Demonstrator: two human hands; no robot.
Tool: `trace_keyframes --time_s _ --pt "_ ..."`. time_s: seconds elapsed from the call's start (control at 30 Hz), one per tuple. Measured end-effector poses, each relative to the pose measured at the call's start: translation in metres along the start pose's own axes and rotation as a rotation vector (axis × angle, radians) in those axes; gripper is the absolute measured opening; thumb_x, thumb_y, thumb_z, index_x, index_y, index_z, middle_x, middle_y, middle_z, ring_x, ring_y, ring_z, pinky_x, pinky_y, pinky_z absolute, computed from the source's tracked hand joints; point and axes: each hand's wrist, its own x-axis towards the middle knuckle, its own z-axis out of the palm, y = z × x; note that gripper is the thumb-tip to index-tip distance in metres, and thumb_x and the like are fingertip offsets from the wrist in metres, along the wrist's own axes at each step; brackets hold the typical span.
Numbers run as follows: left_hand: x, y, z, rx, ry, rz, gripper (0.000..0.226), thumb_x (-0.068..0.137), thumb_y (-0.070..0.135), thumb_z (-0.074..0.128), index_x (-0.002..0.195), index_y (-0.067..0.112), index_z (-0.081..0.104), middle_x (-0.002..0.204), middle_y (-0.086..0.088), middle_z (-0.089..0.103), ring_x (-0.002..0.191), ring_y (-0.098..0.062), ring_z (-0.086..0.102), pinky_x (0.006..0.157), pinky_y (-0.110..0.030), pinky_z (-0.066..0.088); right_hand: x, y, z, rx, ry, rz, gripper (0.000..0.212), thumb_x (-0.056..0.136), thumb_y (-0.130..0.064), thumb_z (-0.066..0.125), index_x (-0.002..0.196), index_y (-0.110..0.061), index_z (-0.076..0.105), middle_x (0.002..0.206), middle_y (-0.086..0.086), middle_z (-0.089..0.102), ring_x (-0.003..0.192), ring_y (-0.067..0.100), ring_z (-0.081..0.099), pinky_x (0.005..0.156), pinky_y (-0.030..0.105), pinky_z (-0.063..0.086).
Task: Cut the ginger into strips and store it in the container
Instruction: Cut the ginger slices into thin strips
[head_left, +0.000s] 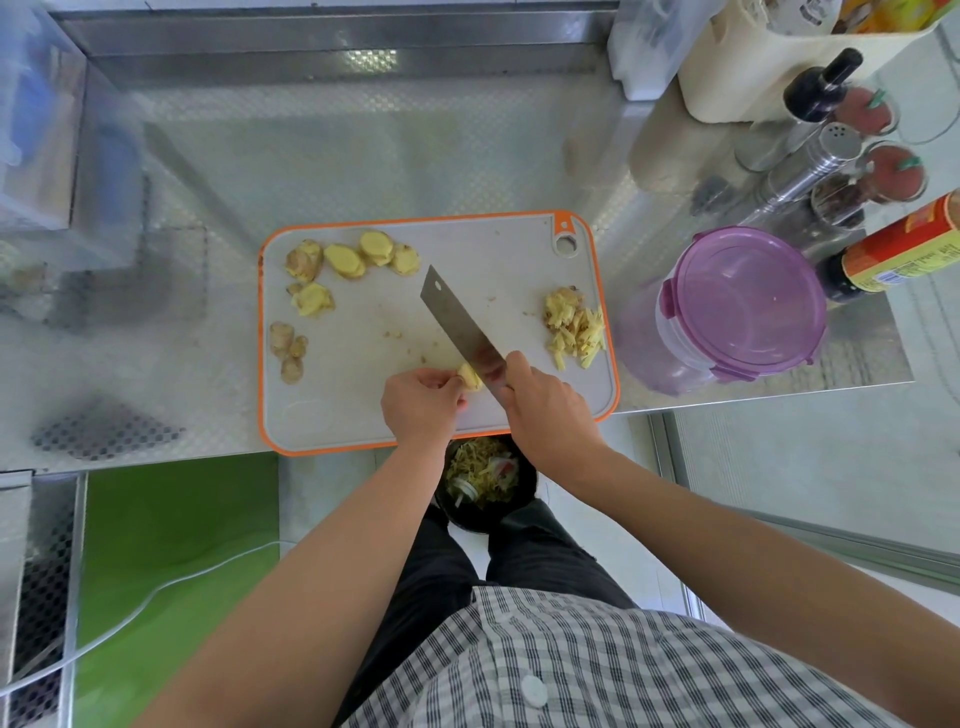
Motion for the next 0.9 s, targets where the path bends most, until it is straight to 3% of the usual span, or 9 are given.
trace_keyframes --time_s 0.27,0.47,0.6,0.7,0.8,0.9 --pt "-0.001 0.0 0.001 0.015 0.009 0.022 0.017 0.076 0.004 0.069 0.067 0.018 0.071 0.057 -0.002 0.068 0.05 -0.012 0.063 0.059 -0.022 0.051 -0.003 -0.004 0.001 -0.023 -0.056 -0.002 0.019 0.095 -0.005 0.037 0.093 -0.018 0.023 0.071 -0.002 0.037 0.062 0.027 0.042 0.057 0.035 0.032" --pt "0.0 -0.002 0.002 0.061 0.017 0.059 0.004 0.076 0.008 0.071 0.076 0.01 0.075 0.055 0.001 0.066 0.043 -0.001 0.058 0.049 -0.01 0.043 0.004 -0.01 0.008 -0.083 -0.082 0.026 0.02 0.091 0.0 0.039 0.097 -0.015 0.028 0.069 -0.003 0.034 0.061 0.025 0.044 0.056 0.035 0.033" --pt "0.0 -0.001 0.001 0.072 0.013 0.059 0.007 0.077 0.009 0.07 0.074 0.013 0.075 0.056 0.001 0.067 0.049 -0.007 0.064 0.055 -0.019 0.049 0.005 -0.009 0.015 -0.071 -0.072 0.019 0.016 0.096 -0.007 0.039 0.096 -0.016 0.027 0.076 -0.001 0.04 0.066 0.031 0.052 0.056 0.036 0.034" --pt "0.001 -0.001 0.002 0.058 0.012 0.043 0.017 0.077 0.008 0.072 0.065 0.02 0.07 0.055 0.001 0.067 0.052 -0.014 0.067 0.06 -0.024 0.054 0.002 -0.003 0.011 0.01 -0.052 0.005 0.007 0.101 -0.018 0.035 0.099 -0.014 0.031 0.077 -0.001 0.041 0.063 0.03 0.043 0.059 0.036 0.036" --pt "0.003 -0.001 0.002 0.063 0.024 0.011 0.006 0.075 0.009 0.073 0.07 0.014 0.073 0.056 -0.001 0.068 0.053 -0.016 0.068 0.066 -0.032 0.059 -0.002 -0.002 0.004 0.049 -0.012 -0.007 0.012 0.101 -0.019 0.034 0.094 -0.017 0.024 0.066 -0.004 0.035 0.061 0.029 0.04 0.058 0.035 0.033" --pt "0.002 -0.001 0.002 0.041 0.031 -0.002 0.007 0.074 0.008 0.071 0.07 0.013 0.073 0.056 -0.002 0.068 0.055 -0.018 0.068 0.068 -0.036 0.059 -0.007 -0.002 0.002 0.03 -0.031 -0.01 0.013 0.1 -0.016 0.035 0.094 -0.018 0.024 0.073 -0.001 0.04 0.062 0.028 0.041 0.058 0.035 0.034"
